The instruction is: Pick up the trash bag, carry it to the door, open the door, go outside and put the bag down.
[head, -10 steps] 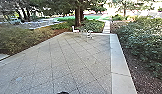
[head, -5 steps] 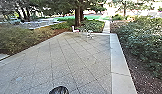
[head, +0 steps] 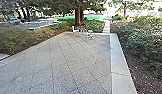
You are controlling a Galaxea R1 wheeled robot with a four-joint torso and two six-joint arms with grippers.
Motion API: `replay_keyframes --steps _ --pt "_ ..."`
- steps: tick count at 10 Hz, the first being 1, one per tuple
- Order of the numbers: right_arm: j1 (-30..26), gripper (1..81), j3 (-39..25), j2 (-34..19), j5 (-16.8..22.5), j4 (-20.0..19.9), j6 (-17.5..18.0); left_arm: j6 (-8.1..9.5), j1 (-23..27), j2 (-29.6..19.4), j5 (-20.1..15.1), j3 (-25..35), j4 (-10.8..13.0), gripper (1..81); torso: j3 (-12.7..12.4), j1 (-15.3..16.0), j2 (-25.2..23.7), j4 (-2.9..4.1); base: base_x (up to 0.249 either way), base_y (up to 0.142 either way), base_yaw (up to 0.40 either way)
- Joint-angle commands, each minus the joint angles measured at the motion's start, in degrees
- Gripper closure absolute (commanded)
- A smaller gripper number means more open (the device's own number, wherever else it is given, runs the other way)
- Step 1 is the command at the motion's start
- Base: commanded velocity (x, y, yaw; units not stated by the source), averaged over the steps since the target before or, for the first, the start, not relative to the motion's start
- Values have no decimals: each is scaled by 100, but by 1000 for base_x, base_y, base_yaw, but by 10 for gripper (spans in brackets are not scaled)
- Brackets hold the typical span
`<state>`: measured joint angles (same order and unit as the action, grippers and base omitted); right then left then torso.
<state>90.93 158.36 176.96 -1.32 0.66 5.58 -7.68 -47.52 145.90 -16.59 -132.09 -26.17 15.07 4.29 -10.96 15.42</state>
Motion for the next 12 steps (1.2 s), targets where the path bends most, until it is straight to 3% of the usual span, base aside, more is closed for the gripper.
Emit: replay_keyframes --steps 1,3,4,6,8,11,12 --pt "-149 10 -139 202 395 57 -66 -84 407 -18 -310 -36 67 10 0 0 0 0 0 0 0" --pt "-141 10 -131 202 378 22 -49 -120 -445 430 -240 -247 462 10 0 0 0 0 0 0 0" --pt "-149 10 -131 202 378 22 -49 -146 -875 704 -213 -406 754 10 -170 0 0 0 0 0 0" --pt "-149 10 -131 202 378 22 -40 -155 -1579 1223 -204 -889 1334 10 -423 2 2 -320 0 0 0" --pt "-167 10 -131 202 369 13 -49 -164 -2090 1478 -204 -1021 1861 10 -669 2 2 -515 0 0 0" --pt "-167 10 -148 202 343 13 -40 -155 -2652 1627 42 -1030 2266 10 -1105 -2 0 -936 0 0 0" --pt "-167 10 -148 202 343 13 -40 -155 -2828 1662 242 -1108 2275 10 -1252 -2 -2 -868 0 0 0"
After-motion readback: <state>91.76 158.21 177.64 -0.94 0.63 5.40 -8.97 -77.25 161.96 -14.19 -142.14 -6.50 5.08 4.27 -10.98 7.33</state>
